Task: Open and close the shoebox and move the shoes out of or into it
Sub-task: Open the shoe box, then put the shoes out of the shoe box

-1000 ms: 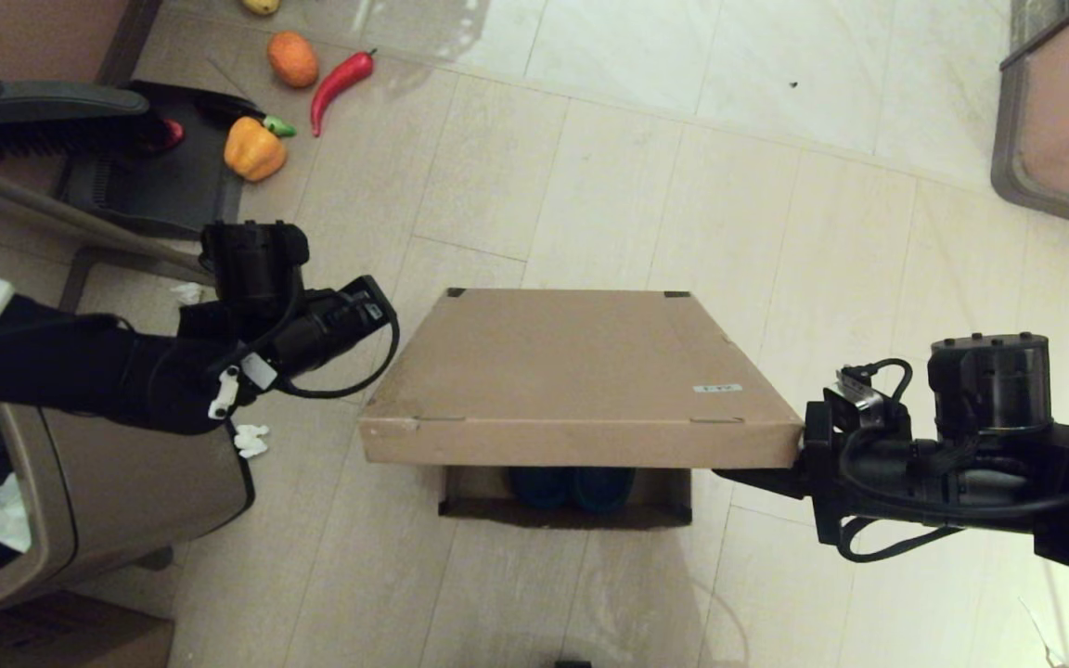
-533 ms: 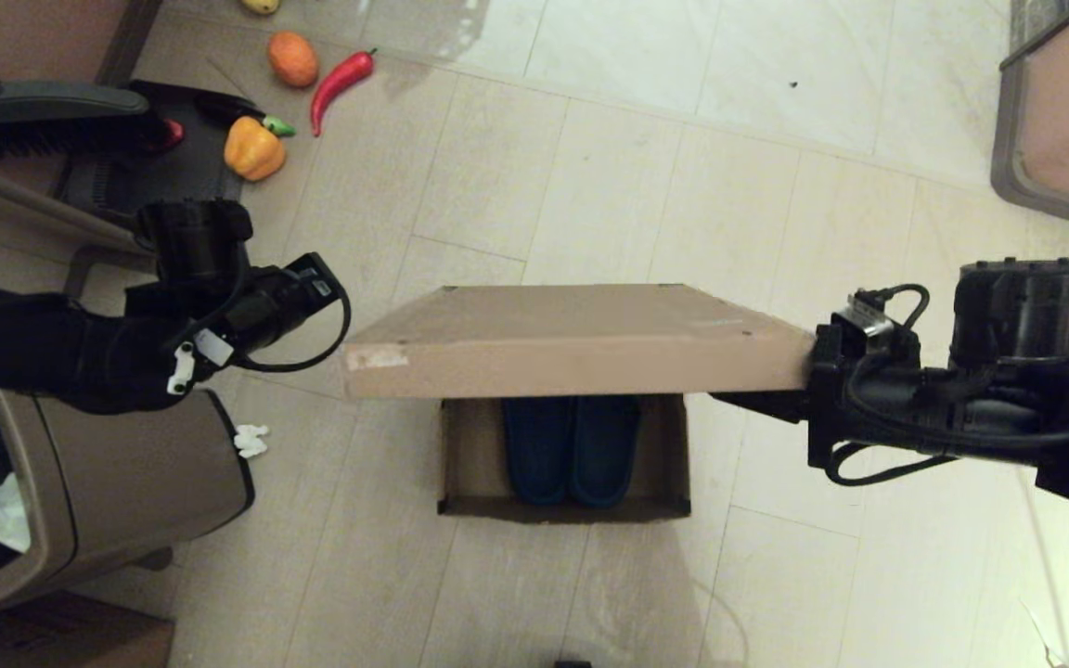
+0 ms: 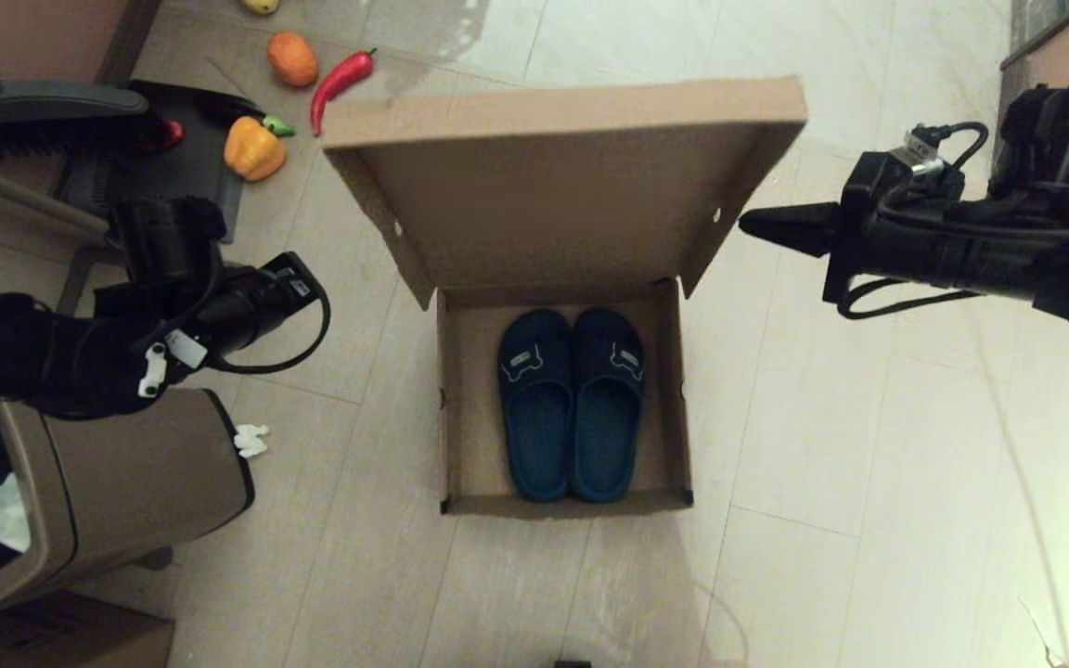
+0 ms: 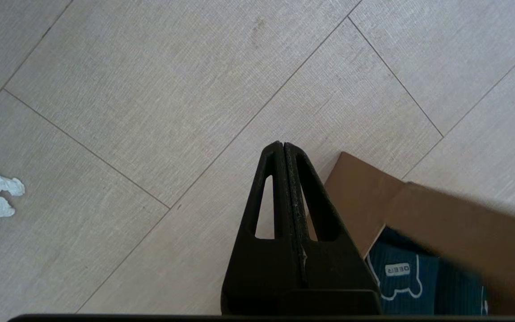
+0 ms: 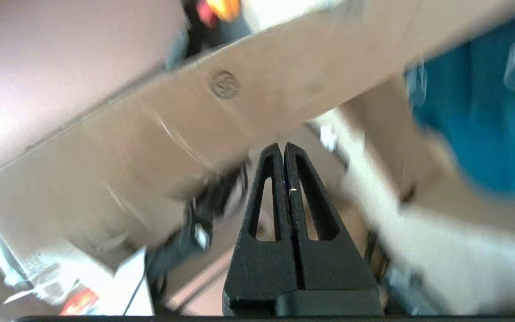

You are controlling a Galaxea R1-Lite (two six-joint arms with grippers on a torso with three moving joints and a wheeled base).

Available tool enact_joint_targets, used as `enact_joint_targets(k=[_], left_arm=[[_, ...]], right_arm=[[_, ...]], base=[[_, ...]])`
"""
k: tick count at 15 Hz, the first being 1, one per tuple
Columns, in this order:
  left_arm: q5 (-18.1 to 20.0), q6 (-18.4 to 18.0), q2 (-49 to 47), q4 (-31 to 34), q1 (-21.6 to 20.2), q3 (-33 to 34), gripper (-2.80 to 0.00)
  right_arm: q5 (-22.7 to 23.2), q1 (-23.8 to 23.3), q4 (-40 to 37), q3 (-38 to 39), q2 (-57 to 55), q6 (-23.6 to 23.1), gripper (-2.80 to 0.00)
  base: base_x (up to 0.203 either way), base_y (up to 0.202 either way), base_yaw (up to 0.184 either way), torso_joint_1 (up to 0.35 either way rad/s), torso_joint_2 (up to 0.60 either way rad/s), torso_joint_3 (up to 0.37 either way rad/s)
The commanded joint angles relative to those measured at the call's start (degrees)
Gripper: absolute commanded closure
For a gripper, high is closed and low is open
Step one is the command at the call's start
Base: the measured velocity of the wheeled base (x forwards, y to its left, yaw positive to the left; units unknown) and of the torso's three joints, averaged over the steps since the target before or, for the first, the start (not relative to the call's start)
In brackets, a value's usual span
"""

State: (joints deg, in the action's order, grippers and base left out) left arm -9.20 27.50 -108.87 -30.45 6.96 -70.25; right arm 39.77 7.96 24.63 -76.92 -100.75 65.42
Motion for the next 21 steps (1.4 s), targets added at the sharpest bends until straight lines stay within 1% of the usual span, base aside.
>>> enact_joint_targets(k=[1, 2, 3, 4, 5, 6, 7, 8, 9, 11, 12, 14, 16, 17, 18, 21], left_arm=[[-0.1, 0.2, 0.2, -0.1, 0.0, 0.1, 0.0], [-0.1, 0.2, 0.2, -0.1, 0.0, 0.1, 0.0], [-0.1, 0.2, 0.2, -0.1, 0.1, 0.0, 0.0], [0.0, 0.2, 0.4, -0.2, 0.1, 0.0, 0.0], [0.0, 0.2, 0.9, -0.2, 0.1, 0.0, 0.0], [0.0, 0.2, 1.3, -0.1, 0.1, 0.1, 0.0], [-0.1, 0.1, 1.5, -0.1, 0.1, 0.1, 0.0], [-0.2, 0.0, 1.7, -0.1, 0.1, 0.1, 0.0], [-0.4, -0.8, 2.4, -0.1, 0.1, 0.1, 0.0], [-0.5, -2.3, 4.0, -0.1, 0.0, 1.1, 0.0], [-0.5, -2.7, 4.9, -0.1, 0.0, 2.1, 0.0], [-0.5, -2.7, 5.4, -0.1, 0.0, 2.7, 0.0], [-0.4, -2.7, 5.7, -0.4, 0.0, 2.7, 0.0], [-0.5, -2.5, 6.0, -0.5, 0.0, 2.8, 0.0], [-0.5, -2.5, 6.8, -0.5, 0.0, 3.4, 0.0], [-0.5, -2.4, 9.9, -0.8, -0.7, 8.7, 0.0]], right_arm=[[0.0, -1.5, -1.0, -5.9, -5.0, -1.7, 0.0], [-0.5, -1.5, -3.3, -7.5, -6.2, -7.0, 0.0], [-1.5, -0.4, -6.3, -7.8, -6.3, -12.6, 0.0], [-4.2, 2.1, -10.6, -7.5, -5.9, -20.1, 0.0], [-8.9, 5.0, -14.9, -6.8, -5.4, -28.6, 0.0], [-16.2, 8.3, -19.2, -5.6, -5.1, -37.7, 0.0], [-24.6, 11.8, -22.0, -3.8, -5.1, -44.2, 0.0], [-32.5, 16.1, -23.6, -1.5, -5.7, -47.7, 0.0], [-40.0, 20.0, -24.3, 0.3, -7.3, -49.2, 0.0], [-49.7, 25.1, -24.3, 2.0, -12.8, -49.4, 0.0], [-52.0, 26.9, -23.4, 2.3, -15.4, -49.1, 0.0], [-54.7, 28.8, -20.7, 2.5, -19.7, -49.1, 0.0], [-60.6, 29.7, -19.7, 2.4, -24.0, -48.9, 0.0], [-62.3, 30.0, -18.8, 1.4, -25.8, -48.9, 0.0], [-62.8, 30.1, -17.2, 0.4, -27.4, -48.9, 0.0], [-63.9, 30.2, -9.2, -1.0, -32.2, -49.2, 0.0]], base=[[0.0, 0.0, 0.0, 0.0, 0.0, 0.0], [0.0, 0.0, 0.0, 0.0, 0.0, 0.0], [0.0, 0.0, 0.0, 0.0, 0.0, 0.0], [0.0, 0.0, 0.0, 0.0, 0.0, 0.0], [0.0, 0.0, 0.0, 0.0, 0.0, 0.0], [0.0, 0.0, 0.0, 0.0, 0.0, 0.0], [0.0, 0.0, 0.0, 0.0, 0.0, 0.0], [0.0, 0.0, 0.0, 0.0, 0.0, 0.0], [0.0, 0.0, 0.0, 0.0, 0.0, 0.0], [0.0, 0.0, 0.0, 0.0, 0.0, 0.0], [0.0, 0.0, 0.0, 0.0, 0.0, 0.0], [0.0, 0.0, 0.0, 0.0, 0.0, 0.0], [0.0, 0.0, 0.0, 0.0, 0.0, 0.0], [0.0, 0.0, 0.0, 0.0, 0.0, 0.0], [0.0, 0.0, 0.0, 0.0, 0.0, 0.0], [0.0, 0.0, 0.0, 0.0, 0.0, 0.0]])
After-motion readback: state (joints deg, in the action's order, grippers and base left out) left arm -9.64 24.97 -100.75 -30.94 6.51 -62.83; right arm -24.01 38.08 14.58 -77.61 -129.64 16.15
